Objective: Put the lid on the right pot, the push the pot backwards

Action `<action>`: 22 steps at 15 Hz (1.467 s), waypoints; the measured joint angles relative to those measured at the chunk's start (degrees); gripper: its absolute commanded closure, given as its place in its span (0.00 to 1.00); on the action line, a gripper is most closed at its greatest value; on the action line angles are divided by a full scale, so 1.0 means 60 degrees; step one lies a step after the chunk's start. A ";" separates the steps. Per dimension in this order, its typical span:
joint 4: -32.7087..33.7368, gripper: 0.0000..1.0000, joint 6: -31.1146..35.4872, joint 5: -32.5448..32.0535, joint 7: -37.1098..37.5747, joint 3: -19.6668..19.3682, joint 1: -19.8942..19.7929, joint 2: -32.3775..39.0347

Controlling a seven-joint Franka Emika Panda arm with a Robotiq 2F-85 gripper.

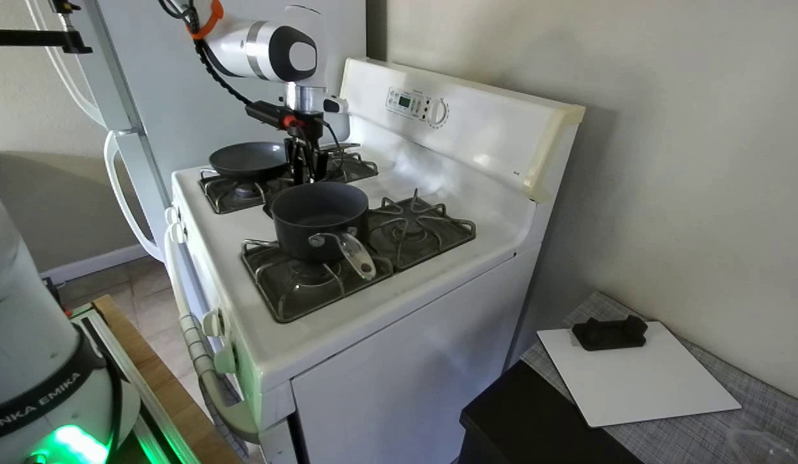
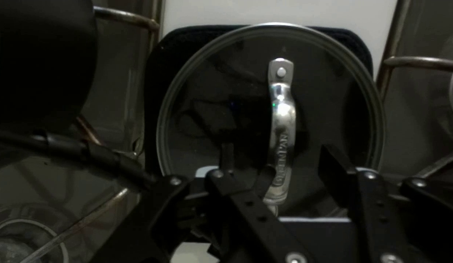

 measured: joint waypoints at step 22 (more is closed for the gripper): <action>0.0504 0.63 0.0018 0.2093 -0.3510 -0.0001 -0.0555 0.0630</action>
